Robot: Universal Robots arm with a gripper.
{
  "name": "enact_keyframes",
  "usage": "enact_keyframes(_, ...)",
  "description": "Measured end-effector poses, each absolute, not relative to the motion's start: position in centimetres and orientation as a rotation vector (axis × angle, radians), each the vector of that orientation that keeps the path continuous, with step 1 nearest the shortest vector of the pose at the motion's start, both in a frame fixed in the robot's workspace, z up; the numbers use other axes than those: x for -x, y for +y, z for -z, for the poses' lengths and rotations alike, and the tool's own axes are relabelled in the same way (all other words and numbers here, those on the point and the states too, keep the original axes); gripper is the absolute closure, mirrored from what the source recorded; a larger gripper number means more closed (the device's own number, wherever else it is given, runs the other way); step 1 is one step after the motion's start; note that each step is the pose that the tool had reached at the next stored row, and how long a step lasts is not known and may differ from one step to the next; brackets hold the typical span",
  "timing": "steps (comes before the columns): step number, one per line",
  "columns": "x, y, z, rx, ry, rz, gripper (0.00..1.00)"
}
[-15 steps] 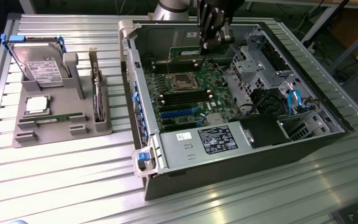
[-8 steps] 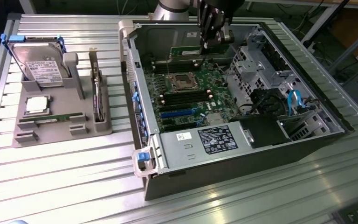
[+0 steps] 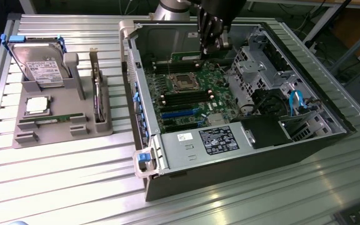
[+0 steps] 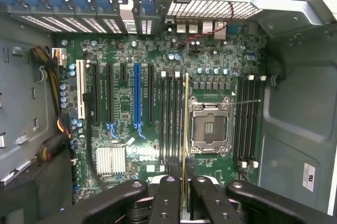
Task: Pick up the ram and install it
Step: 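Insert the ram into the slot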
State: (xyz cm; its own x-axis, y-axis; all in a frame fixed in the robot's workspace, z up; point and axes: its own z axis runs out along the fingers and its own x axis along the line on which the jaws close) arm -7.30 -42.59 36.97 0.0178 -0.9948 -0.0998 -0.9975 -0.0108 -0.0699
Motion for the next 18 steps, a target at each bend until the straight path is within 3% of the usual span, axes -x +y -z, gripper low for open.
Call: enact_keyframes(18,7.15,-42.59,-35.96,2.149,2.156,-0.046,0.86)
